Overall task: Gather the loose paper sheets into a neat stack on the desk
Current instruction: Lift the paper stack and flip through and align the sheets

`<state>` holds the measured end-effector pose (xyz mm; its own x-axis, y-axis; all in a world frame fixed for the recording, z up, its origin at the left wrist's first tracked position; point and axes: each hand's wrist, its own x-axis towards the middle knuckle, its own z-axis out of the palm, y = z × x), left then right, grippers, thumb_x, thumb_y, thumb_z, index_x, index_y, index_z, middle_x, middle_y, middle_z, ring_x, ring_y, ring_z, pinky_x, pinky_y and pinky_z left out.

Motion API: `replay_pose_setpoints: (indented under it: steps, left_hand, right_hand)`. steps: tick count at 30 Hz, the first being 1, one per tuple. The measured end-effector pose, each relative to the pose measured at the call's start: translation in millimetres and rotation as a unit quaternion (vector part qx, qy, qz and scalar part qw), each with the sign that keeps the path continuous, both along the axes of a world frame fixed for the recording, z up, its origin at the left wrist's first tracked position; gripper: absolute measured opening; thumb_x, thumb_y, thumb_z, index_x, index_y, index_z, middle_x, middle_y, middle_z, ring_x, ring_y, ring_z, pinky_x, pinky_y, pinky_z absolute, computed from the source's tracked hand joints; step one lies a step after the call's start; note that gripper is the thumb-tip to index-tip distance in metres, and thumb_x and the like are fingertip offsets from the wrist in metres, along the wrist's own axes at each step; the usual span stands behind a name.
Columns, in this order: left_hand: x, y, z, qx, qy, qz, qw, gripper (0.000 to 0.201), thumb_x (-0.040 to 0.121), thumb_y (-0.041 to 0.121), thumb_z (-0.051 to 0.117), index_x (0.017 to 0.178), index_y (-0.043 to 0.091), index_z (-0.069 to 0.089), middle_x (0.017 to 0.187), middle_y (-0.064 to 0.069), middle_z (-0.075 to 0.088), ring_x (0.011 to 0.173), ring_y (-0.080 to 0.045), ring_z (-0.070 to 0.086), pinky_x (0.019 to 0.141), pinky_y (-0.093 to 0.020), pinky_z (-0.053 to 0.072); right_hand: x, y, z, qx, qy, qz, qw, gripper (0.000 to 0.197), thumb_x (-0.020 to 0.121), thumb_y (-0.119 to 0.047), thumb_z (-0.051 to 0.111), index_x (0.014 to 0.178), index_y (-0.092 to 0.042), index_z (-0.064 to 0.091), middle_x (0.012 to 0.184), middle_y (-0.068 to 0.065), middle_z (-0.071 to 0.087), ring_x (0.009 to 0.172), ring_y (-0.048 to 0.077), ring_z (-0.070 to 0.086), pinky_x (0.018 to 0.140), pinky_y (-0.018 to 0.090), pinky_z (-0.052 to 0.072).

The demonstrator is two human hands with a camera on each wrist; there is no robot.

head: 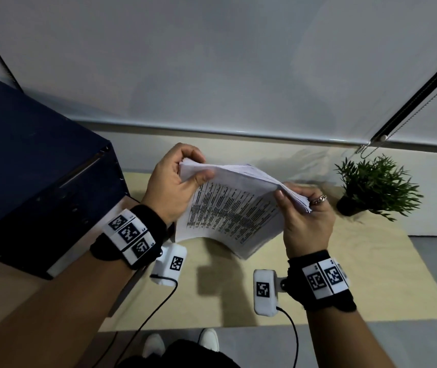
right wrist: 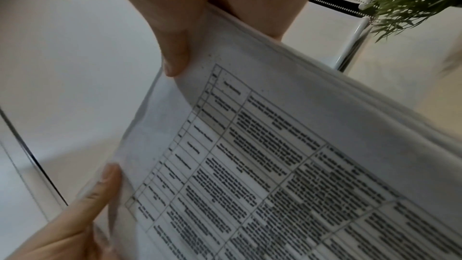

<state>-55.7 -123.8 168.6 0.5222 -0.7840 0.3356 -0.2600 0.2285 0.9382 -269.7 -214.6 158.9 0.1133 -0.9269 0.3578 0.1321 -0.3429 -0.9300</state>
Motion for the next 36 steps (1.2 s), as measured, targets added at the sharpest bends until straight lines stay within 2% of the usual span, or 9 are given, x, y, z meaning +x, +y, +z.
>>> replay_pose_setpoints:
  steps: [5,9,14,19,21,24,28,31,36]
  left_hand:
    - [-2.7,9.9,-23.9,0.027,0.048,-0.007,0.998,0.066,0.070,0.056,0.073,0.122,0.026,0.045,0.107,0.003,0.061,0.102,-0.005,0.060,0.094,-0.026,0.049]
    - [-11.2,2.6,-16.9,0.003,0.027,0.046,0.999,0.041,0.087,0.037,0.068,0.119,0.017,0.050,0.103,0.020,0.060,0.104,-0.006,0.059,0.095,-0.022,0.044]
    - [-14.3,-7.2,-7.9,-0.043,0.072,0.083,0.993,0.013,0.089,0.011,0.055,0.099,0.017,0.061,0.095,-0.001,0.063,0.089,-0.012,0.058,0.082,-0.023,0.047]
    - [-13.3,-11.8,-1.6,-0.027,0.035,0.125,0.991,0.013,0.088,-0.002,0.054,0.091,0.008,0.063,0.085,0.005,0.063,0.081,-0.001,0.057,0.077,-0.011,0.045]
    - [-11.7,-11.2,0.4,-0.025,-0.006,0.105,0.994,0.012,0.089,0.001,0.056,0.095,0.008,0.064,0.089,0.004,0.064,0.085,-0.002,0.059,0.082,-0.013,0.046]
    - [-7.9,-10.2,2.4,0.005,-0.058,0.072,0.996,0.014,0.089,0.005,0.061,0.101,0.011,0.066,0.098,0.002,0.068,0.095,-0.009,0.062,0.089,-0.018,0.047]
    - [0.3,-8.6,5.9,0.017,-0.046,0.050,0.998,0.015,0.090,0.012,0.063,0.104,0.015,0.066,0.100,0.003,0.068,0.097,-0.010,0.062,0.089,-0.018,0.046]
    - [6.4,-4.4,6.1,0.066,-0.066,-0.013,0.996,0.038,0.078,0.031,0.078,0.112,0.020,0.064,0.102,0.007,0.066,0.097,0.000,0.060,0.089,-0.014,0.045]
    - [8.3,0.0,18.6,0.108,-0.097,0.010,0.989,0.017,0.071,0.024,0.085,0.081,0.017,0.072,0.079,0.008,0.072,0.076,-0.004,0.067,0.078,-0.022,0.055]
  right_hand:
    - [6.9,3.9,-6.8,0.038,0.003,0.013,0.999,0.020,0.078,-0.004,0.074,0.091,-0.013,0.061,0.078,-0.014,0.070,0.073,-0.001,0.064,0.070,0.014,0.050]
    - [14.5,4.3,-6.8,0.048,-0.016,-0.039,0.998,0.009,0.083,-0.013,0.069,0.079,-0.018,0.062,0.066,-0.019,0.067,0.062,-0.006,0.057,0.063,0.010,0.045]
    - [19.5,-1.5,-1.5,0.047,-0.023,-0.062,0.997,0.004,0.083,-0.012,0.059,0.082,-0.012,0.063,0.070,-0.013,0.067,0.068,-0.004,0.057,0.069,0.012,0.045]
    - [20.7,-2.7,0.2,0.031,0.002,-0.075,0.997,0.005,0.085,-0.007,0.061,0.086,-0.011,0.065,0.079,-0.003,0.065,0.073,0.001,0.060,0.073,0.018,0.046]
    - [19.4,-1.6,1.7,0.026,-0.006,-0.062,0.998,0.008,0.084,-0.012,0.059,0.085,-0.018,0.064,0.082,-0.002,0.066,0.078,0.007,0.061,0.075,0.021,0.048]
    - [17.7,2.4,0.6,0.007,0.010,-0.041,0.999,0.009,0.084,-0.010,0.059,0.092,-0.011,0.062,0.084,-0.001,0.065,0.078,0.000,0.062,0.075,0.014,0.047]
    - [14.1,1.6,0.8,0.010,-0.021,-0.021,1.000,0.013,0.085,-0.012,0.061,0.098,-0.017,0.060,0.090,0.007,0.066,0.086,0.011,0.064,0.082,0.025,0.050]
    - [12.2,3.1,-2.8,-0.004,0.007,0.002,1.000,0.032,0.083,0.003,0.070,0.109,-0.002,0.053,0.091,0.001,0.066,0.082,-0.001,0.064,0.076,0.014,0.050]
    - [11.0,2.7,-6.4,-0.011,0.027,-0.007,1.000,0.016,0.077,0.010,0.072,0.085,0.001,0.063,0.074,-0.017,0.072,0.068,-0.003,0.064,0.068,0.012,0.050]
